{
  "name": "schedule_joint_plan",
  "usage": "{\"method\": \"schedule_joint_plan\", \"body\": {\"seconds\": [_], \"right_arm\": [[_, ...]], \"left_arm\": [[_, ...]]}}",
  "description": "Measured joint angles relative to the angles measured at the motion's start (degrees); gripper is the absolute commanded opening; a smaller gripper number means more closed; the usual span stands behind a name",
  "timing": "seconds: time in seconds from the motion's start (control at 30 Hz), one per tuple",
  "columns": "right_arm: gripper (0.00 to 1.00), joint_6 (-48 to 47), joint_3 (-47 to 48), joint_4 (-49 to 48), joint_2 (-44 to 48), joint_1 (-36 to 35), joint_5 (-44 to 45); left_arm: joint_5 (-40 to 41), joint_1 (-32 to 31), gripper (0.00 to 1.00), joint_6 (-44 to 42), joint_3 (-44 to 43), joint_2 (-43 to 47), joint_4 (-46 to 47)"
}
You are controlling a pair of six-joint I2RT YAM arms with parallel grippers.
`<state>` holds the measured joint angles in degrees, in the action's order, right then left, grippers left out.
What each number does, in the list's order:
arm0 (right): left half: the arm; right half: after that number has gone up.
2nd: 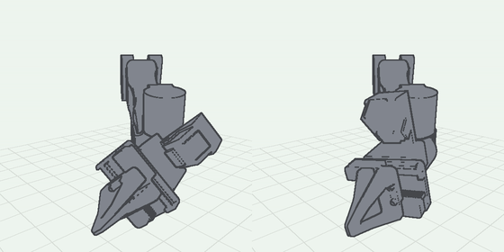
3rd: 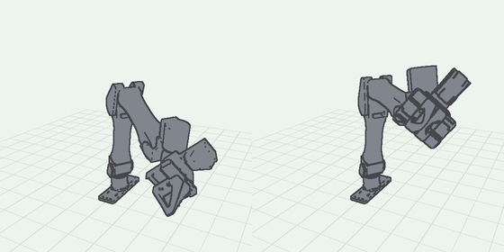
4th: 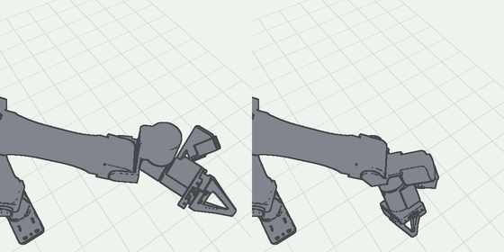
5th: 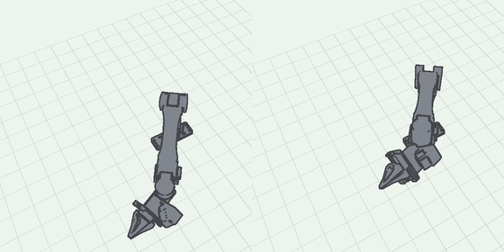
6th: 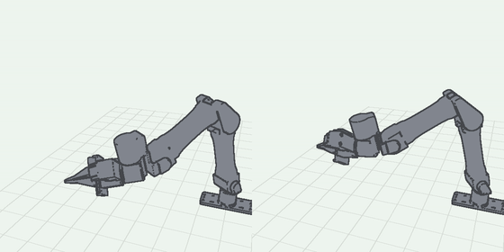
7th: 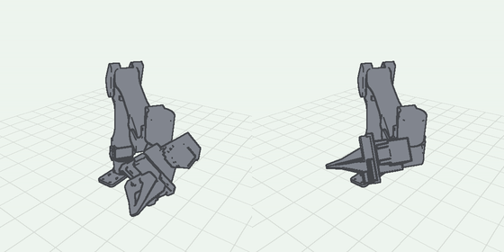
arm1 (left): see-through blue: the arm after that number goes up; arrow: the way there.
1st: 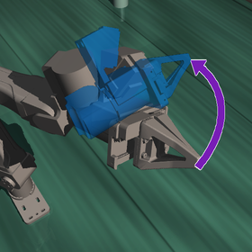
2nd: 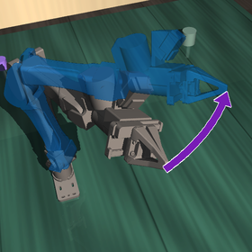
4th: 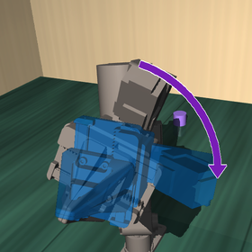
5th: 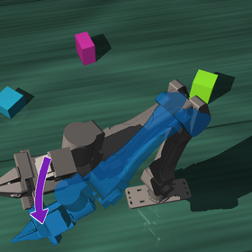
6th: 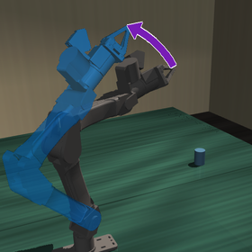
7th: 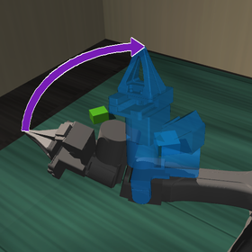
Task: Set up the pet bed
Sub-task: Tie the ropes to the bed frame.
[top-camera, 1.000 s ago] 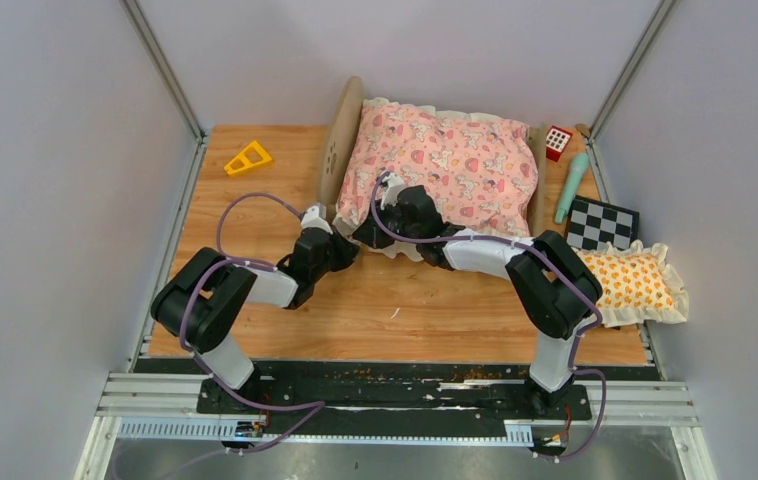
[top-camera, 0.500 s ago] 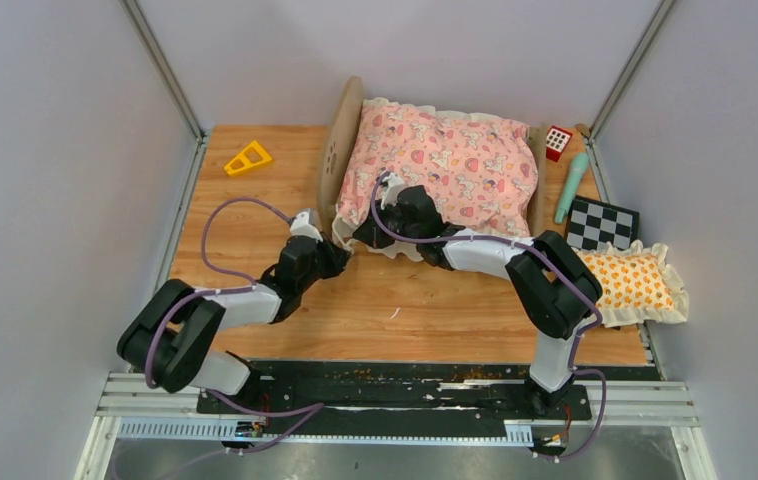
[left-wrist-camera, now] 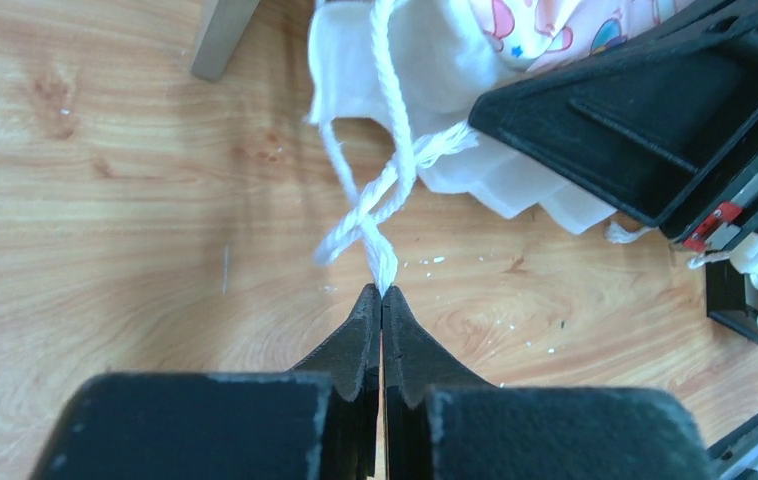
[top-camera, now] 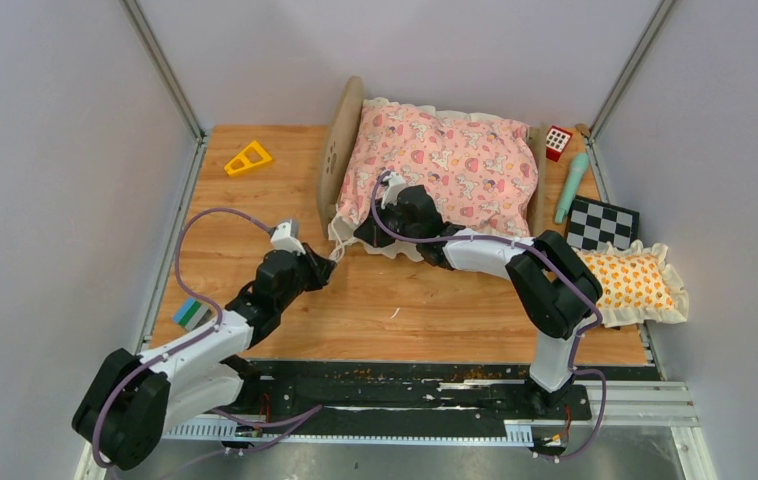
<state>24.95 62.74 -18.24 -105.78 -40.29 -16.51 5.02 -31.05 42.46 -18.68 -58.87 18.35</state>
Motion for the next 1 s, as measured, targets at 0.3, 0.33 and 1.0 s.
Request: {"method": "schedule_joint_plan", "body": {"seconds": [0.3, 0.33, 1.0], "right_arm": [[0.0, -0.02, 0.52, 0.44, 0.0, 0.02, 1.09], [0.0, -0.02, 0.76, 0.46, 0.0, 0.04, 1.29], [0.0, -1.29, 5.38, 2.38, 1.99, 2.47, 1.73]], "left_arm": [[-2.56, 0.0, 0.0, -0.66, 2.14, 7.5, -7.06], [-2.58, 0.0, 0.0, -0.68, 2.16, 8.35, -7.61], [3.89, 0.0, 0.0, -1.9, 4.87, 11.78, -11.82]]}}
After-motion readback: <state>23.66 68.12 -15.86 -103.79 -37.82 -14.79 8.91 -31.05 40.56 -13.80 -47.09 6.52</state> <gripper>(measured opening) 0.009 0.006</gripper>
